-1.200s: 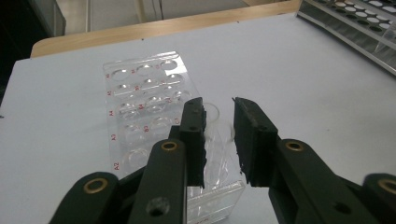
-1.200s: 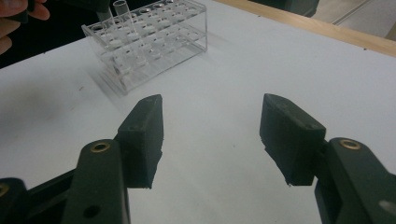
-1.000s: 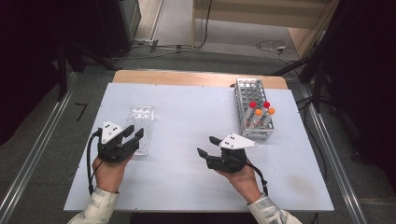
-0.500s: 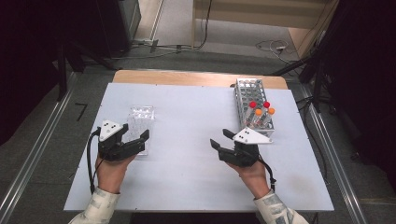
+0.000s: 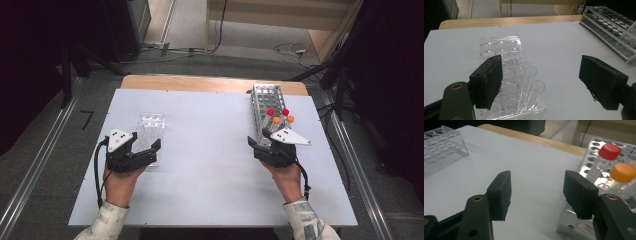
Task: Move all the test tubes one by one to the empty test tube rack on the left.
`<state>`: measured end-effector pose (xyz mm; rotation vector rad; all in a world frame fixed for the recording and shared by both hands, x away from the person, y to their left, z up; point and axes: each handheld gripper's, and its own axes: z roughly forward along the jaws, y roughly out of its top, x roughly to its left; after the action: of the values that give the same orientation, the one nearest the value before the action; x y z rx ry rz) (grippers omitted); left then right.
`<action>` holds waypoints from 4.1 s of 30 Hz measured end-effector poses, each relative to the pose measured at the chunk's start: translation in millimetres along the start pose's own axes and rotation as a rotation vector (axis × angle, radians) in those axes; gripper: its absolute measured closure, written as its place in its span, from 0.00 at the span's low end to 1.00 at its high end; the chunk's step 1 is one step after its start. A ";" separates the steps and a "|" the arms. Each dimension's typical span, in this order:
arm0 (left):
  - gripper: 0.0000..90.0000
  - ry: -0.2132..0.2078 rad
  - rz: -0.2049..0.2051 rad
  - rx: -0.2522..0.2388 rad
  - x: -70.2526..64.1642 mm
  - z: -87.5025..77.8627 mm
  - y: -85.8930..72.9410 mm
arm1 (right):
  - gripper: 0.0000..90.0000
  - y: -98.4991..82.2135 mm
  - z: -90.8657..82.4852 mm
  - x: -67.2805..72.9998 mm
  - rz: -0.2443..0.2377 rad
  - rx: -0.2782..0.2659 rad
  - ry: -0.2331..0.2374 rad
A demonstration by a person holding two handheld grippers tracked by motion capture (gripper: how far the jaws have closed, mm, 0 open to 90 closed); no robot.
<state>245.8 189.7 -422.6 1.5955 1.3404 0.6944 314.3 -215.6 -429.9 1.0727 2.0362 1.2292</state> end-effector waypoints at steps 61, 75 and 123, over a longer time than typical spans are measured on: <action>0.21 -0.012 0.018 -0.010 -8.1 -1.6 1.9 | 0.79 12.6 -0.2 -58.4 0.089 -0.097 -0.212; 0.21 -0.023 0.020 -0.019 -13.2 -3.0 3.4 | 0.79 26.2 -12.6 -36.1 0.073 -0.115 -0.112; 0.50 -0.337 0.147 0.011 -94.6 12.9 -3.6 | 0.79 0.3 29.8 127.5 -0.164 0.044 0.339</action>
<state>231.6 95.3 -419.0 1.7431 0.9907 0.4781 267.2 -94.7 -447.6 0.7354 2.3602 1.3579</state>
